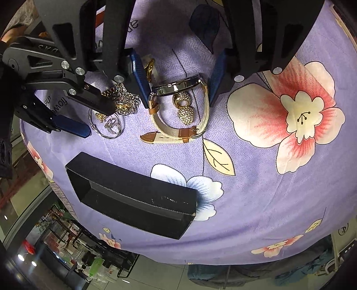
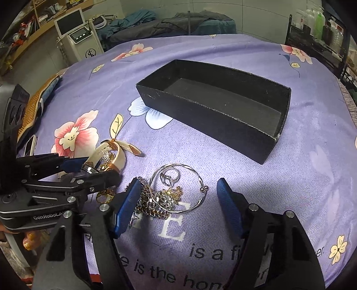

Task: Organize jewelry
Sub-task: 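Move the left tool to the white-strap watch while the right tool approaches the silver bangle, then close the left tool on the white-strap watch while the right tool grasps the silver bangle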

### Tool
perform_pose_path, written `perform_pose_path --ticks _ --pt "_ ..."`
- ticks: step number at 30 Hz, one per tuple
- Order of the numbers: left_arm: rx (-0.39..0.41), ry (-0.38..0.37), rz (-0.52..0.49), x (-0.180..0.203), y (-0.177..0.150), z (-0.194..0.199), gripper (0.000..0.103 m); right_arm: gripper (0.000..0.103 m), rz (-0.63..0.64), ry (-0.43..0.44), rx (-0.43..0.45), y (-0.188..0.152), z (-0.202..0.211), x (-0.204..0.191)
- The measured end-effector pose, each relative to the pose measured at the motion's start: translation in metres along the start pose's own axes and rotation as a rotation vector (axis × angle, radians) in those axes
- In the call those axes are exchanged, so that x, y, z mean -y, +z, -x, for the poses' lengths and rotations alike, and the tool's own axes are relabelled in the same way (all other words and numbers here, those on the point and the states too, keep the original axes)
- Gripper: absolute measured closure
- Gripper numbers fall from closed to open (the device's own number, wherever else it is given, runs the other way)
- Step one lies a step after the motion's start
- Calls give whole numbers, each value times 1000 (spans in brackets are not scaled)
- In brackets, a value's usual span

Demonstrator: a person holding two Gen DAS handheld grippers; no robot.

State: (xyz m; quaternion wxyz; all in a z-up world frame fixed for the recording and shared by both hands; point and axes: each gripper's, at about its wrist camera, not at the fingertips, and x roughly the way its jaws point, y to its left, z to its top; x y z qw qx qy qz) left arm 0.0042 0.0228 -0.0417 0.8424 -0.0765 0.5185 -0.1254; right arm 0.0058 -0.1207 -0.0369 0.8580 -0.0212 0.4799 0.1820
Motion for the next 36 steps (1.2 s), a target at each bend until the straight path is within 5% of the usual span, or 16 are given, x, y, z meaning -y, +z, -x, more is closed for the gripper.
perform_pose_path --ticks 6,7,9,18,22,26,32,36 --pt "6 2 15 -4 0 2 56 44 9 17 0 -4 3 0" --pt "7 1 15 -4 0 2 56 42 4 20 1 -4 3 0" --pt "9 4 20 -5 0 3 56 19 -27 18 19 -3 6 3" --pt "40 54 68 -28 3 11 56 19 -88 -21 -3 5 0 9" --pt "39 58 83 -33 4 10 56 19 -26 -103 -47 16 -15 -5" --pt "40 61 62 -28 3 8 56 23 22 -177 -81 21 -28 -21" --pt "30 73 35 -21 1 3 56 46 46 -204 -47 4 -16 -23" --pt "30 68 36 -20 2 3 56 46 31 -176 -27 -4 -9 -19"
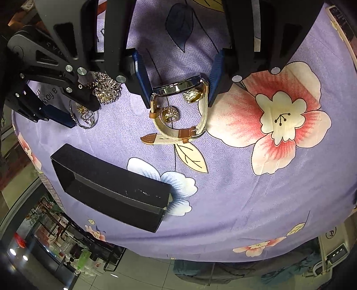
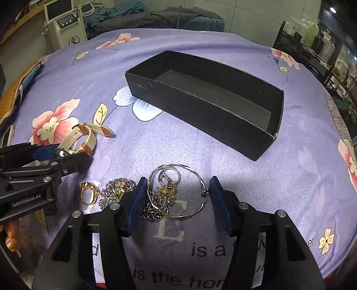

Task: Organize jewelry
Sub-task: 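Close the left tool on the white-strap watch while the right tool grasps the silver bangle, then carry the watch with the left tool into the black box while the right tool drops the bangle there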

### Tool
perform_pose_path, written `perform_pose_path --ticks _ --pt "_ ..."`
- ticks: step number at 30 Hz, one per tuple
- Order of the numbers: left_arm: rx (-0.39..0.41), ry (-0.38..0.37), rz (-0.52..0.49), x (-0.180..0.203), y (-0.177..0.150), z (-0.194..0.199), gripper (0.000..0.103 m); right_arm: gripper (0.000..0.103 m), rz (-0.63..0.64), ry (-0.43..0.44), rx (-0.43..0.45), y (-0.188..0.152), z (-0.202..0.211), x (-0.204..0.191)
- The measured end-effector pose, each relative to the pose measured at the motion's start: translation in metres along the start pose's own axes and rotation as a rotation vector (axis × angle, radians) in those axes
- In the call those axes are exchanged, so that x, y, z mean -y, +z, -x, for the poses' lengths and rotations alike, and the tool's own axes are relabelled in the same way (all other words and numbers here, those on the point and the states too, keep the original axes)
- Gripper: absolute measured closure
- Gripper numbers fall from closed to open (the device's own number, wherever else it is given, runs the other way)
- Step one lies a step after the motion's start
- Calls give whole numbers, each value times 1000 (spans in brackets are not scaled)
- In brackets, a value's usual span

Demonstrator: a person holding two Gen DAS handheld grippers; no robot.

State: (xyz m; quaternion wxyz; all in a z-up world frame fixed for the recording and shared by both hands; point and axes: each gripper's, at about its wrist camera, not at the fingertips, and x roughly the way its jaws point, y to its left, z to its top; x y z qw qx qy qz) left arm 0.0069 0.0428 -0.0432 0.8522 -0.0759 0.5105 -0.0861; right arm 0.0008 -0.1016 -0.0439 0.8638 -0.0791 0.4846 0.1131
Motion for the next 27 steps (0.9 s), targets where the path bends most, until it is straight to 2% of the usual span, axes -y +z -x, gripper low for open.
perform_pose_path --ticks 7,19,27 --pt "9 -21 -4 3 1 4 56 46 -55 84 35 -1 14 12" --pt "75 -68 -53 24 18 26 56 46 -36 86 142 12 43 23" --pt "131 -107 -76 37 52 30 56 46 -41 66 196 35 50 39"
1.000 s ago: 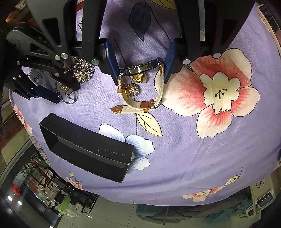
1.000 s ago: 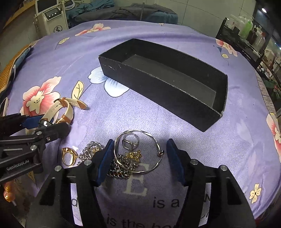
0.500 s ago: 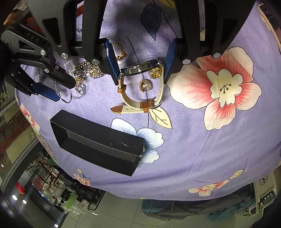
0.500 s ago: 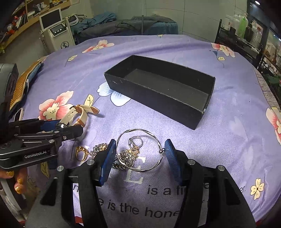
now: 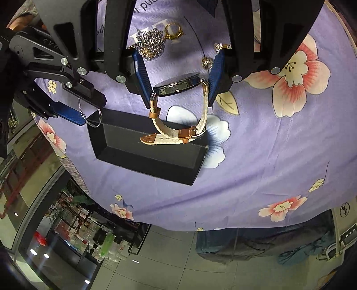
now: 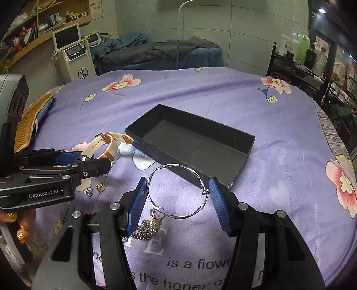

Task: Organize jewelry
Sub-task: 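Carry the watch with the left tool into the black box while the right tool drops the bangle there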

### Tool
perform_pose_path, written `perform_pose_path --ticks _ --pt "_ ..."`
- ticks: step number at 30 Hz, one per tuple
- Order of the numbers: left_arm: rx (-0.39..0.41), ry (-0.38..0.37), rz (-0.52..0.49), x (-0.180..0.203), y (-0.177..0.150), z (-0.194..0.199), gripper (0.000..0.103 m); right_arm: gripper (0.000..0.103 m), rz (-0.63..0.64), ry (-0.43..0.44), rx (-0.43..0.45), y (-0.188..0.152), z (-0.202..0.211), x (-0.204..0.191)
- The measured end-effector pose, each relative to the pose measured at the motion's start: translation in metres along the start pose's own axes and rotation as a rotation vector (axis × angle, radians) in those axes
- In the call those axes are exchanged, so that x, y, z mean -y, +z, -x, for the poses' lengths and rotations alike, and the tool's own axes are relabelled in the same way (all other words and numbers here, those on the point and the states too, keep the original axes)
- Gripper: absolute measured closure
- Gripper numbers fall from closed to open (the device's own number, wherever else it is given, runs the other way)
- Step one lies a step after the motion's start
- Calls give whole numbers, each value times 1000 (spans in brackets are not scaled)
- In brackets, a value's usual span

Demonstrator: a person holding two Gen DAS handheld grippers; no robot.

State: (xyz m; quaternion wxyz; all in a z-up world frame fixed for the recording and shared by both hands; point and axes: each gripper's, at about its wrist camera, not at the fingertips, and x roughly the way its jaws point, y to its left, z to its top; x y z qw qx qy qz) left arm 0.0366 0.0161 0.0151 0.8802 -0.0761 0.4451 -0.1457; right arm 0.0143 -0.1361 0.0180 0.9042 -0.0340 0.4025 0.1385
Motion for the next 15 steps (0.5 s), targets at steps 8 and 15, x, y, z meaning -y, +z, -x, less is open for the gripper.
perform_pose_path --ticks 8,15 --pt "18 -44 -11 7 35 -21 56 46 -27 -9 21 23 -13 20" --pt "12 -51 -24 16 58 -44 56 46 -23 -26 32 37 -27 30"
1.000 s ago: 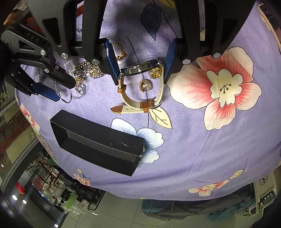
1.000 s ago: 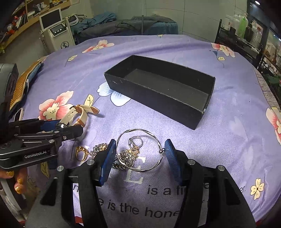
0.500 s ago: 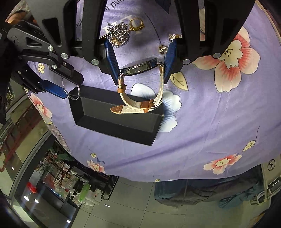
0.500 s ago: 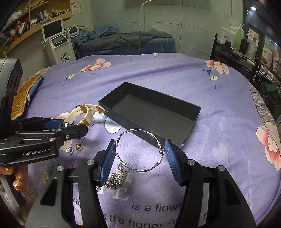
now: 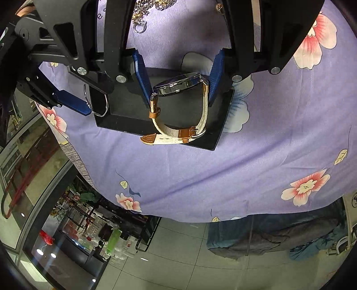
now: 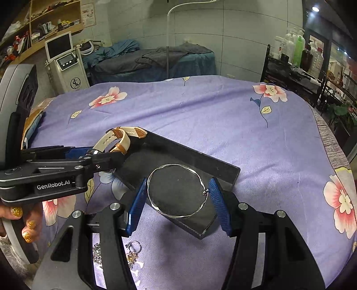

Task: Organize jewelry
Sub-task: 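Carry the watch with the left tool into the black box while the right tool drops the bangle there, then withdraw both open tools from the box back to the jewelry pile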

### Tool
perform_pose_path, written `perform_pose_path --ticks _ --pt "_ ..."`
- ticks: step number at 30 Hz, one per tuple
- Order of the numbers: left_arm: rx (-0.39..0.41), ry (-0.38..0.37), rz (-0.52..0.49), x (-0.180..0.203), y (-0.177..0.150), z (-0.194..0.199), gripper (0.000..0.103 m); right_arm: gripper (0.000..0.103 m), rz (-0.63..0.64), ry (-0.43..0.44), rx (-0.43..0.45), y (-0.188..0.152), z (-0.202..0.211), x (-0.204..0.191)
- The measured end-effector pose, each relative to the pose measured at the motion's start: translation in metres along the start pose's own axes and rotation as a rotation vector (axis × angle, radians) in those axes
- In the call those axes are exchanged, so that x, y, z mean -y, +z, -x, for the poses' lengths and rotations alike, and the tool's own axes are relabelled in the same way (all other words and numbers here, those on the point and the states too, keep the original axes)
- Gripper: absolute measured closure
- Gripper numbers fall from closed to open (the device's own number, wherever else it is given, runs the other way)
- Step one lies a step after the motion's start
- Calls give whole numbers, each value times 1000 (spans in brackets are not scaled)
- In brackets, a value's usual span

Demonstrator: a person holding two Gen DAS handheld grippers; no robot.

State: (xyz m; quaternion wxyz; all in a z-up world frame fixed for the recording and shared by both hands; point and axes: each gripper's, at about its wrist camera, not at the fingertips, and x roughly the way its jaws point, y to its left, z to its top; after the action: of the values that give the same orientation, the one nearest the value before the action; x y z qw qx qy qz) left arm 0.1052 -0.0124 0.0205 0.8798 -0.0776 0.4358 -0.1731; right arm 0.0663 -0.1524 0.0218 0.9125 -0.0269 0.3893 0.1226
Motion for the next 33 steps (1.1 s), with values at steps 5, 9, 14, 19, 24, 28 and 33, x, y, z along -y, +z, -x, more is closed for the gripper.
perform_pose_path --ticks 5,9,14,19,24,28,33 --pt "-22 20 -14 4 9 -18 56 46 -5 -12 -12 1 -12 4" --pt "-22 31 -3 1 10 -22 50 34 46 -63 -2 -3 -14 0" --pt "21 19 18 -4 11 -10 32 30 71 -87 24 -6 -7 -4" --pt "29 15 60 -13 3 -1 17 30 62 -78 17 -10 -4 -7" --pt "36 31 78 -16 -12 8 7 26 48 -81 13 -15 7 -7" --pt "43 53 69 -16 -25 17 7 26 21 -73 7 -23 16 -4" --pt "31 87 -3 -9 -41 26 7 26 8 -45 -20 -39 23 -5"
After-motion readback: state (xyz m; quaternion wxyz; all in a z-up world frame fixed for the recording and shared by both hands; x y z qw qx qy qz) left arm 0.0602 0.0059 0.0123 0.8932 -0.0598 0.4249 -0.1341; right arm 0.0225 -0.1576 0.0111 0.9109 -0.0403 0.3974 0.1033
